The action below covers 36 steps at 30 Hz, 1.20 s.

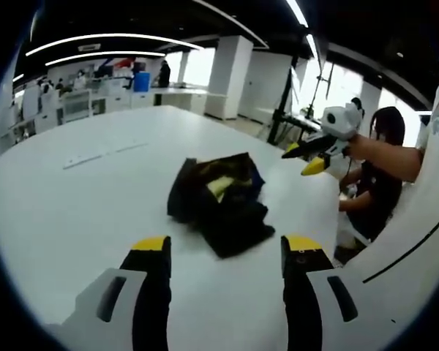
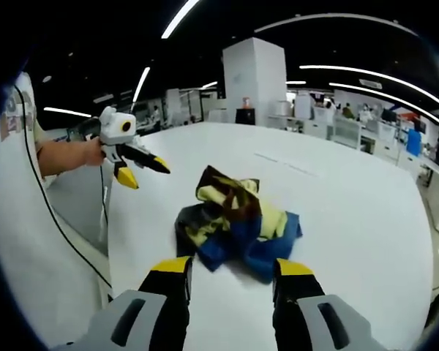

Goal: Fold the garment on the visible template until the final outline fits inside the template.

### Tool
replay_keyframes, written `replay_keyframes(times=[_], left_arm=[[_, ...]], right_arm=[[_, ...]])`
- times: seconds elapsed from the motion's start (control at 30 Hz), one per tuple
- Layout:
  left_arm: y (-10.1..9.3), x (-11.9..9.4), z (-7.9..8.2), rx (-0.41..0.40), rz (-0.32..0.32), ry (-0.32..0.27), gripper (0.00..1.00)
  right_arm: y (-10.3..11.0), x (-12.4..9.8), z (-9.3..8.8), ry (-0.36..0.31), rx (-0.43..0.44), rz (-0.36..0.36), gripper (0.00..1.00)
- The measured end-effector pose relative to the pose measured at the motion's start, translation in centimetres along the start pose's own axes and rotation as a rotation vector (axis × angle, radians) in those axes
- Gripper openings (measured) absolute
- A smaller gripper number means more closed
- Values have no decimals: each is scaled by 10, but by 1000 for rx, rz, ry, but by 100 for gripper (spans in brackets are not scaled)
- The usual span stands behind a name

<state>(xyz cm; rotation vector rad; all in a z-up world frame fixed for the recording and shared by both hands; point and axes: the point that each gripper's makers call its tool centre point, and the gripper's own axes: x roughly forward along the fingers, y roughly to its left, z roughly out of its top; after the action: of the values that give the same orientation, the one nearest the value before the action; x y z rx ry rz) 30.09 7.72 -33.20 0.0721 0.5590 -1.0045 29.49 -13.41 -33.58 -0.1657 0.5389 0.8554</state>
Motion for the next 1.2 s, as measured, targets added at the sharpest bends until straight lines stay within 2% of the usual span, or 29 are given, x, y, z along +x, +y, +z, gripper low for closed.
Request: replay_keyframes(times=[0.2,0.4,0.9,1.2], left_arm=[[7,4,3,6,8,4,55],[12,8,5,0,13,-1,53],[24,24,4,6,15,29,44],[31,36,13,-18,17,8,40]], right_arm=[[-3,5,3,-5,3,4,33],[-7,10,3,-1,-6,1,29],[-15,24,1,17,5,3,18],[-17,33,1,32,-9,4,17]])
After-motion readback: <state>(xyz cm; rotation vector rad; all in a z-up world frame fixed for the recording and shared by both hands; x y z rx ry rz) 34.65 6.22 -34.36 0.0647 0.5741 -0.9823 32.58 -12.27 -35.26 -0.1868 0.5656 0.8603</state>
